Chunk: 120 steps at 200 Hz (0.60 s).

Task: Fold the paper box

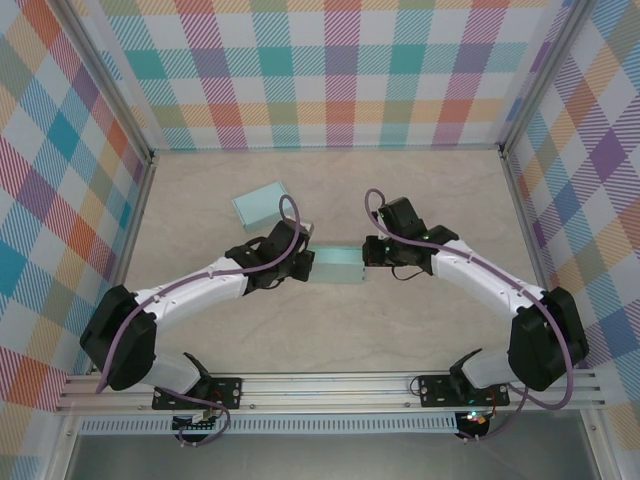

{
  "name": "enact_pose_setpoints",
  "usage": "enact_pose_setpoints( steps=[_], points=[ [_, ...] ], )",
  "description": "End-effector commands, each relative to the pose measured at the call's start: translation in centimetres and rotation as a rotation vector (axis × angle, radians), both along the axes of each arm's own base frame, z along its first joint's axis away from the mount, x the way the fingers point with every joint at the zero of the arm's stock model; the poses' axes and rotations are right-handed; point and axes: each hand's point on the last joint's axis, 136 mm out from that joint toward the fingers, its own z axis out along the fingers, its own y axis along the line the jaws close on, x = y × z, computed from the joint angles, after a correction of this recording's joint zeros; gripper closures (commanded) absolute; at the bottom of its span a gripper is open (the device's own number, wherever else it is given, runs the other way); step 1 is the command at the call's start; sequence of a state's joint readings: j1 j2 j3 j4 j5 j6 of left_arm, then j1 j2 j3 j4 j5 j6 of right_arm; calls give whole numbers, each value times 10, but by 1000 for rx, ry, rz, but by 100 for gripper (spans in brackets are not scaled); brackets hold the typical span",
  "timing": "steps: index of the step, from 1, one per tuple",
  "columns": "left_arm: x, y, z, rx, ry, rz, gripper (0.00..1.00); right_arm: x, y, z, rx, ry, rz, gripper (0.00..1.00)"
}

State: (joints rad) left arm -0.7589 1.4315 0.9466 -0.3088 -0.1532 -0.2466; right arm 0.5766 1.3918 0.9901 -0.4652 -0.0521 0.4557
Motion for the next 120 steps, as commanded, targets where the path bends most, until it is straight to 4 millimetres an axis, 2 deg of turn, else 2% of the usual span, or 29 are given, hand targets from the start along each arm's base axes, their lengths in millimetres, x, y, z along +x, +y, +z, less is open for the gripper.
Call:
enact_pose_setpoints(
  steps=[1, 49, 76, 94, 120],
  points=[
    [-11, -2, -18, 39, 47, -25, 100, -9, 2, -18, -19, 27, 43, 96],
    [-14, 2, -31, 31, 58, -3, 100, -13, -3, -30, -41, 28, 51, 100],
    [-9, -3, -13, -40, 4, 6, 100, -14, -4, -32, -46, 26, 48, 100],
    [-9, -4, 2, -77, -29, 7, 87, -14, -3, -30, -45, 20, 54, 100],
    [-10, -3, 23, -126, -71, 15, 74, -14, -3, -29, -56, 10, 57, 100]
  ],
)
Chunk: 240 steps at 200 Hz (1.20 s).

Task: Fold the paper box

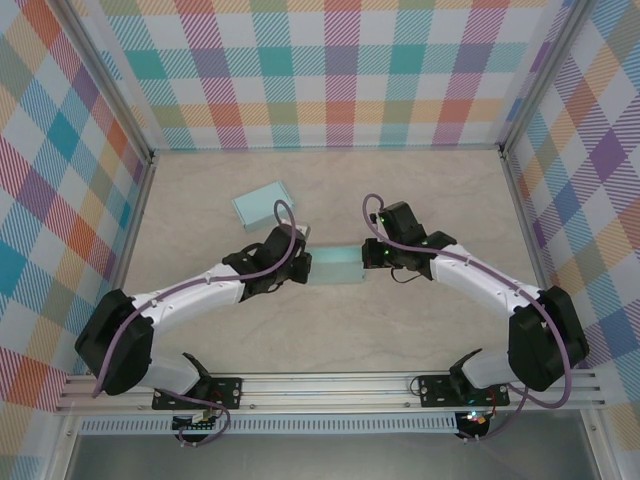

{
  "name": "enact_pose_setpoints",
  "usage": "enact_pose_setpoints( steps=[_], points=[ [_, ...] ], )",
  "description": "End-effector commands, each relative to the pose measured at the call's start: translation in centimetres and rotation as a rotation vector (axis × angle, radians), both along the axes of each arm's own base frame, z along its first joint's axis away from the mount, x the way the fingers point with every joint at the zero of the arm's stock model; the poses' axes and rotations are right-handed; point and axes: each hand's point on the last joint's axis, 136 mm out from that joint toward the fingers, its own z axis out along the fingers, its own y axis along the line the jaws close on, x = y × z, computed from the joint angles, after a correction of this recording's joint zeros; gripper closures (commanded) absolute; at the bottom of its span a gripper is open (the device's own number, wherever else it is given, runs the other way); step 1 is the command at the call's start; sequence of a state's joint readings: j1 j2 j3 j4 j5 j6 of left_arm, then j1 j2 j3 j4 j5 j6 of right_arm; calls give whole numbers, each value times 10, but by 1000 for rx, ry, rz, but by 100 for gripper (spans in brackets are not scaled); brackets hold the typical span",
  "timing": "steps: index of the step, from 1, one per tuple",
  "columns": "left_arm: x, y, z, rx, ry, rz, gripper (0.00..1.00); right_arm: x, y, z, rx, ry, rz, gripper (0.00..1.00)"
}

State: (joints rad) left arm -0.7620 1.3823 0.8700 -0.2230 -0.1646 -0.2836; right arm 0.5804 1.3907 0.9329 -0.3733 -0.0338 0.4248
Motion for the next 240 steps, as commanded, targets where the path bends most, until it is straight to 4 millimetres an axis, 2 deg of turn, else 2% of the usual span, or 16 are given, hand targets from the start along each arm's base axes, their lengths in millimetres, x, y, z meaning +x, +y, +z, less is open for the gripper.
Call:
enact_pose_setpoints(
  steps=[1, 18, 33, 73, 94, 137, 181, 223, 240],
  points=[
    [-8, -6, 22, -71, -37, -16, 74, -18, -4, -19, -53, 60, 39, 100],
    [-9, -3, 33, -94, -59, -3, 65, -18, -3, -19, -57, 56, 42, 100],
    [-9, 3, 42, -108, -83, 26, 51, -18, -2, -20, -60, 56, 45, 100],
    [-1, 16, 62, -151, -158, 115, 42, -18, -2, -21, -71, 54, 49, 100],
    [5, 12, 66, -177, -175, 133, 41, -18, -1, -19, -73, 48, 48, 100],
    [20, -1, 45, -171, -133, 158, 41, -19, -1, -20, -77, 48, 53, 100],
    [32, -1, 25, -181, -126, 226, 42, -20, 0, -20, -79, 45, 56, 99],
    [26, 10, 5, -158, -97, 271, 44, -21, -3, -16, -89, 34, 52, 97],
    [23, 13, 3, -165, -98, 276, 44, -21, -3, -15, -89, 29, 52, 97]
  ],
)
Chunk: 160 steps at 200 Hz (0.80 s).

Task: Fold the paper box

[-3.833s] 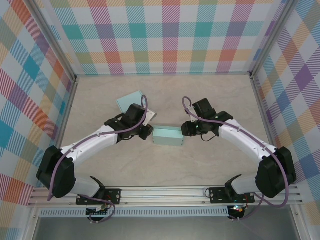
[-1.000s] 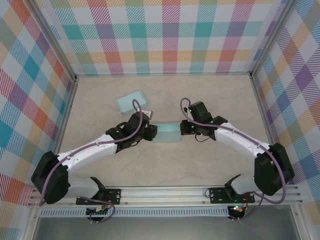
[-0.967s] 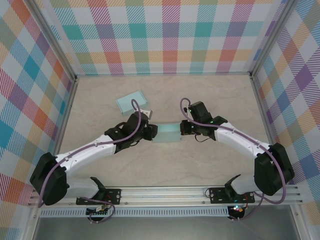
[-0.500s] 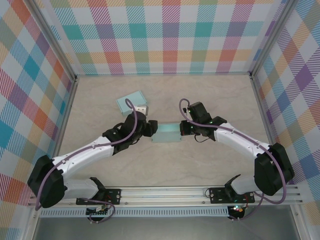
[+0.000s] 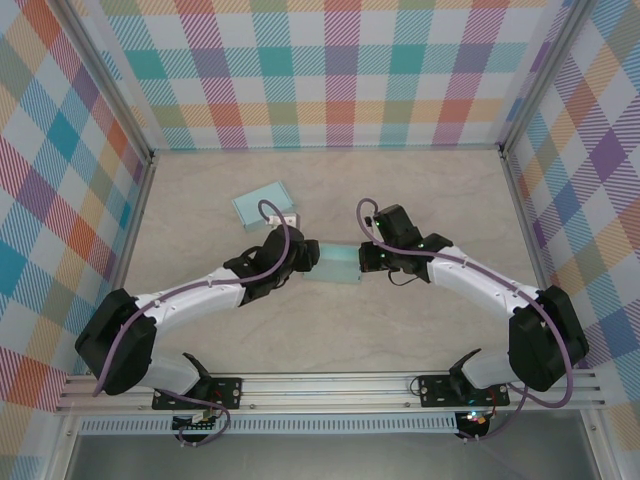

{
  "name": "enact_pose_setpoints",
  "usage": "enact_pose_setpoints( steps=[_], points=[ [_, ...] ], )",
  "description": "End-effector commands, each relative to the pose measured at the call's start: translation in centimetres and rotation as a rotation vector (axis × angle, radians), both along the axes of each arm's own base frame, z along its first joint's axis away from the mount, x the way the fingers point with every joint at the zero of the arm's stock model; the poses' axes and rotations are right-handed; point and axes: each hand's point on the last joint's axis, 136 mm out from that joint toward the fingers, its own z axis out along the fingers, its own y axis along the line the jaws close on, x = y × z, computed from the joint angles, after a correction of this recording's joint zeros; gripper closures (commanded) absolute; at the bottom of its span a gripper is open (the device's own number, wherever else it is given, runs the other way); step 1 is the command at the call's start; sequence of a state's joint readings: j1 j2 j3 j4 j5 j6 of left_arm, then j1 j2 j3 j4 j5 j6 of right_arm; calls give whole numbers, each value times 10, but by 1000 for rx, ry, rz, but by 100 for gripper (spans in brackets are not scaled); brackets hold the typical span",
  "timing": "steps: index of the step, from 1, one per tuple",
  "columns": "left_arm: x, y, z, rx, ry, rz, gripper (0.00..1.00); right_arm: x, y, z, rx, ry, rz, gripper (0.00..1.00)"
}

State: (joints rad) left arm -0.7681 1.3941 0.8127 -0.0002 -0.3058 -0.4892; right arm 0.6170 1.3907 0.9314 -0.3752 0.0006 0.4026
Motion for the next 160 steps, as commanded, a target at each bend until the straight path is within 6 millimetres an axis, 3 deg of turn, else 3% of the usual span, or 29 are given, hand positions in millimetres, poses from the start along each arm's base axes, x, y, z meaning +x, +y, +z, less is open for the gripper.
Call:
enact_pose_setpoints(
  steps=[1, 28, 68, 130, 160],
  points=[
    [-5, 11, -11, 6, 15, 43, 44, -16, -9, -14, -55, 50, 18, 97],
    [-7, 13, -12, 24, 21, 39, 46, -15, -8, -15, -53, 57, 18, 92],
    [-14, 18, -35, 46, 69, 47, 48, -18, -6, -12, -43, 64, 16, 76],
    [-22, 24, -57, 71, 117, 50, 50, -20, -2, 18, 32, 14, 11, 47],
    [-22, 22, -60, 73, 124, 44, 50, -10, -2, 29, 50, -4, -44, 42]
  ],
)
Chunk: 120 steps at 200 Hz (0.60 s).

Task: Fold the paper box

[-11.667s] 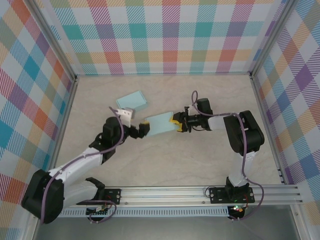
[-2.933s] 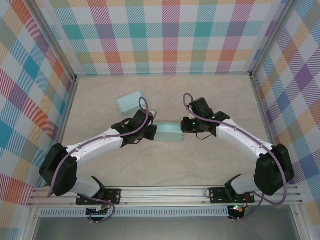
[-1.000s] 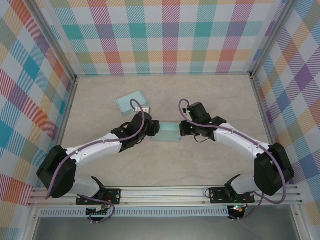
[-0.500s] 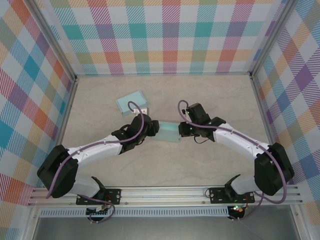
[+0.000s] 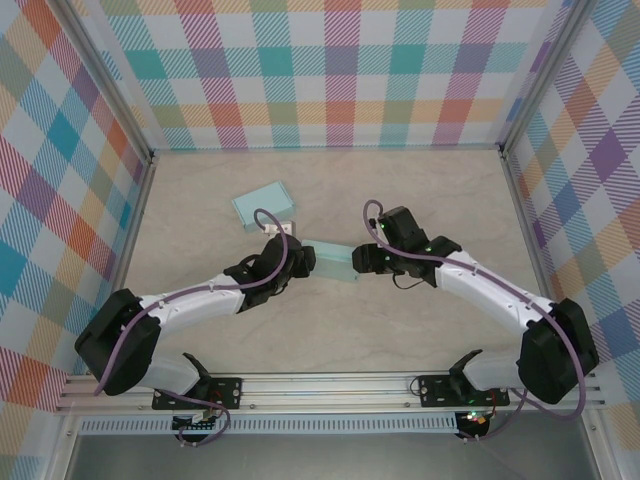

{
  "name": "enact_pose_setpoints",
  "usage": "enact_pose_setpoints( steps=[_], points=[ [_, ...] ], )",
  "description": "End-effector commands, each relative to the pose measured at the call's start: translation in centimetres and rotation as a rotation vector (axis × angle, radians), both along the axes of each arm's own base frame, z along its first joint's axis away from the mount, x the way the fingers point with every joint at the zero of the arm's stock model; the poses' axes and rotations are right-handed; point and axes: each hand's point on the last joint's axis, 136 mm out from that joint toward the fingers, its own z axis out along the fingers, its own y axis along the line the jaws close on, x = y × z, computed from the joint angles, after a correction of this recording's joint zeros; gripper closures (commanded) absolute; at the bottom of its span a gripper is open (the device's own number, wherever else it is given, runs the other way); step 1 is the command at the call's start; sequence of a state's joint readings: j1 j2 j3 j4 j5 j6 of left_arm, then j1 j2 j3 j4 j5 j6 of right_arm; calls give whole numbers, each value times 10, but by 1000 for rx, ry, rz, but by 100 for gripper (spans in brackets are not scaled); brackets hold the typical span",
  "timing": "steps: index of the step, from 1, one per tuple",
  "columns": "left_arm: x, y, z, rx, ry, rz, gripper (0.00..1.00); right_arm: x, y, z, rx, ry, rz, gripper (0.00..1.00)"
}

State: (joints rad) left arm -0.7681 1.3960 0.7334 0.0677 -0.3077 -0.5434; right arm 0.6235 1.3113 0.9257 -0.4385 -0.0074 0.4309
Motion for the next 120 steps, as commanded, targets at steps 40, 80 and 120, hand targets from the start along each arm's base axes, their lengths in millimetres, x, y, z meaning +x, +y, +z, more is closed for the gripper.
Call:
enact_pose_setpoints(
  steps=[40, 80, 120],
  points=[
    [-16, 14, -41, 103, 108, 2, 51, 23, 8, 7, 30, 7, -82, 43],
    [-16, 11, -45, 105, 117, -7, 51, 27, 12, -15, 32, 73, -90, 47],
    [-14, 5, -40, 72, 109, -14, 55, 17, 6, -42, 26, 133, -104, 58]
  ],
)
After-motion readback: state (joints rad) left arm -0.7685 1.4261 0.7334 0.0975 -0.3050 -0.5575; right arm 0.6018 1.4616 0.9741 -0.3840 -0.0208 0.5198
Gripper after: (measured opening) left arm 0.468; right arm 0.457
